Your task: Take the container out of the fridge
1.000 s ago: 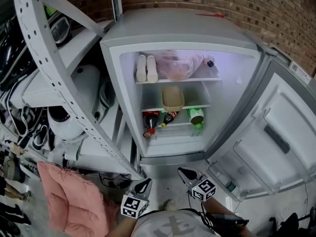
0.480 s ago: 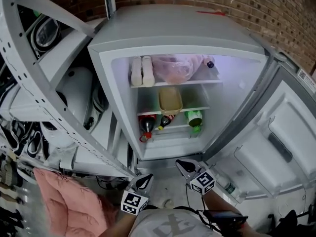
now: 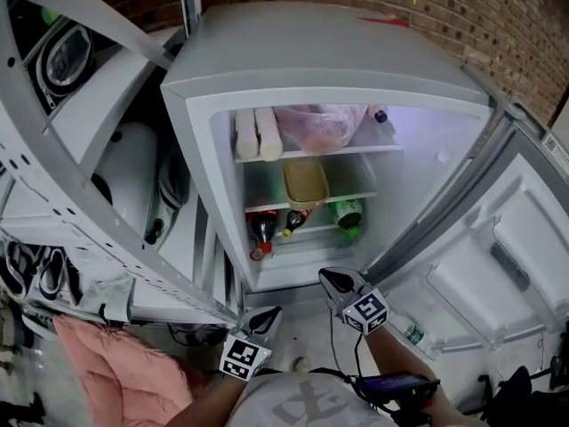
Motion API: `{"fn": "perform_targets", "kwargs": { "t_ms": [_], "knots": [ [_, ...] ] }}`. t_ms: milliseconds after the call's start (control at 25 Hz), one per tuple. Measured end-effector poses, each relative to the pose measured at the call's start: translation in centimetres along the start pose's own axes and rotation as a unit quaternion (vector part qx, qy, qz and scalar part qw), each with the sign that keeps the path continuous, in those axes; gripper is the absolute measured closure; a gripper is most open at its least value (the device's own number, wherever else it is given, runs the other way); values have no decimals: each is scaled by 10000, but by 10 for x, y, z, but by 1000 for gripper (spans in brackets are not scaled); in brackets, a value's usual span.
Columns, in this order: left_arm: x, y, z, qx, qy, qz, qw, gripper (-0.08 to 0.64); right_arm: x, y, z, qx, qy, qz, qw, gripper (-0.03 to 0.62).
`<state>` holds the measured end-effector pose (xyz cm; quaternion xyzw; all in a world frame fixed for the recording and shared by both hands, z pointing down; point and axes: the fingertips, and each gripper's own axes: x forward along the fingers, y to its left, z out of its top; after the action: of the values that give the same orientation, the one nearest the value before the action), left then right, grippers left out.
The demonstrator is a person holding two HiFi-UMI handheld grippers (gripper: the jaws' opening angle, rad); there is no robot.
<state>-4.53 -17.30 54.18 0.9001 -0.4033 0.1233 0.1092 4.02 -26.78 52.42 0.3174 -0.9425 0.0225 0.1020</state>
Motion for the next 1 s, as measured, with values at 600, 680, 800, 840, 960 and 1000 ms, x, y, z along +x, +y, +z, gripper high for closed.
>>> {"fn": "perform_targets", "kwargs": {
  "t_ms": [600,680,800,840,960,1000],
  "knots": [
    [11,6,1,102,-18,-292,9995,557,47,-55,61,-2736,753,-749,9560,589],
    [12,6,2,117,-27,-299,9995,557,57,-59,71,-3180,830,-816,9409,589],
    [14,6,2,114,-23,-303,9995,557,69,-62,81,-3772,970,-913,9165,584],
    [14,7,1,111,-19,-302,9995,557,72,-63,83,-3963,1031,-949,9073,578],
    [16,7,1,104,-19,-299,9995,557,83,-65,85,-4447,1209,-1047,8813,557],
    [17,7,2,100,-25,-300,9995,557,86,-66,85,-4574,1263,-1078,8736,551]
  ]
}}
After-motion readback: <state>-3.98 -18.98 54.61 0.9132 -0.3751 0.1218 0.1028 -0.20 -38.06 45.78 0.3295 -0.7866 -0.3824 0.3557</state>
